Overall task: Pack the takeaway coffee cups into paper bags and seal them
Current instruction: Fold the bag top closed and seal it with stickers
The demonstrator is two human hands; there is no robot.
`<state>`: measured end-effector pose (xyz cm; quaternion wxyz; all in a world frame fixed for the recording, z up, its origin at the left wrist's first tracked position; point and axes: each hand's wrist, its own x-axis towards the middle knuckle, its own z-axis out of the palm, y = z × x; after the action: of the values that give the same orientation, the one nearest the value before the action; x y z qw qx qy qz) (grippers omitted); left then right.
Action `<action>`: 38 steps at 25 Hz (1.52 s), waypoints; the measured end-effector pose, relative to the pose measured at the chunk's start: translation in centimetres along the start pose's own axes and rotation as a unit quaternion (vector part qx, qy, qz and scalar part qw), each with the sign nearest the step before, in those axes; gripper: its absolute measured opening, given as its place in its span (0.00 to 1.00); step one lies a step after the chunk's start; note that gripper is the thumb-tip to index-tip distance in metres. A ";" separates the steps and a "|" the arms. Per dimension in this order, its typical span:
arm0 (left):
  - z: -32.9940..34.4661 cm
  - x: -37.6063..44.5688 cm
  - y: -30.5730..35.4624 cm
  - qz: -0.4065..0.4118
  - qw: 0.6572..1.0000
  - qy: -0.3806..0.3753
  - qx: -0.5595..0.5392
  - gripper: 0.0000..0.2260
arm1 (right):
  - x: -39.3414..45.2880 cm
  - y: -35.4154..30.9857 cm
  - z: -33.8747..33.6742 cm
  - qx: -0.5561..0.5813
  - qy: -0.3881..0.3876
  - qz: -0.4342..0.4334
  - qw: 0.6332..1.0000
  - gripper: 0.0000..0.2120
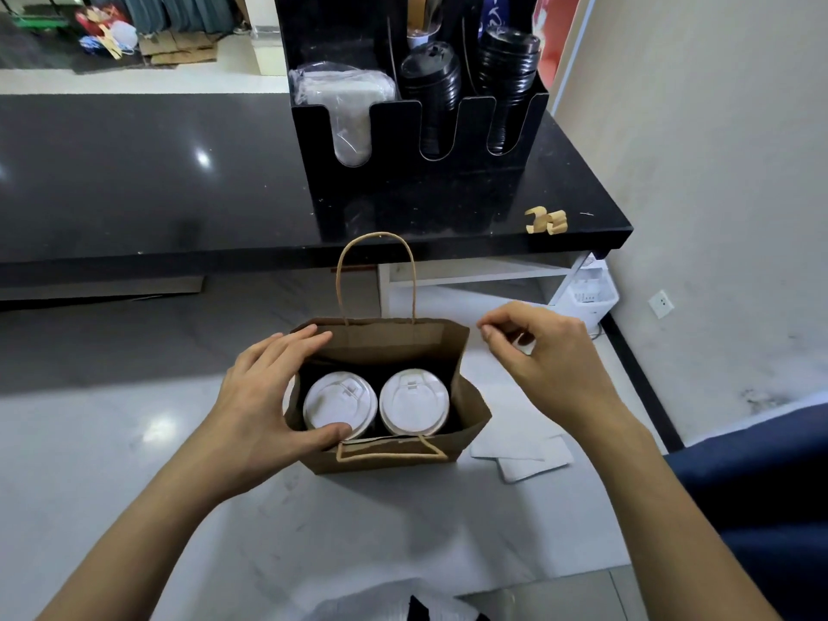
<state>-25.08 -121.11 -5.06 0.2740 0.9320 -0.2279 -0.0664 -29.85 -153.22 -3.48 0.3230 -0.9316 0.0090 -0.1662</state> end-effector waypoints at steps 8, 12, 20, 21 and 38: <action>0.2 -0.1 0.0 0.011 1.000 0.004 -0.006 0.45 | -3.8 4.9 1.6 0.002 -0.022 0.136 0.990 0.04; 0.3 -0.3 0.0 0.011 1.000 0.013 -0.008 0.43 | -6.0 7.8 3.4 -0.058 -0.057 0.188 0.979 0.05; 0.3 -0.3 -0.1 0.018 1.000 0.019 -0.006 0.43 | -11.5 12.0 8.3 -0.228 -0.186 0.173 0.940 0.24; 0.3 -0.3 0.0 0.018 1.000 0.019 -0.006 0.43 | -11.9 12.3 8.8 -0.220 -0.164 0.171 0.946 0.21; 0.4 -0.6 0.0 0.021 1.000 0.018 -0.001 0.42 | -11.4 12.3 7.4 -0.169 0.101 0.142 0.970 0.09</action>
<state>-25.73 -120.97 -5.40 0.2801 0.9278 -0.2425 -0.0444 -37.12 -157.10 -19.86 0.1786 -0.9403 0.2019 -0.2078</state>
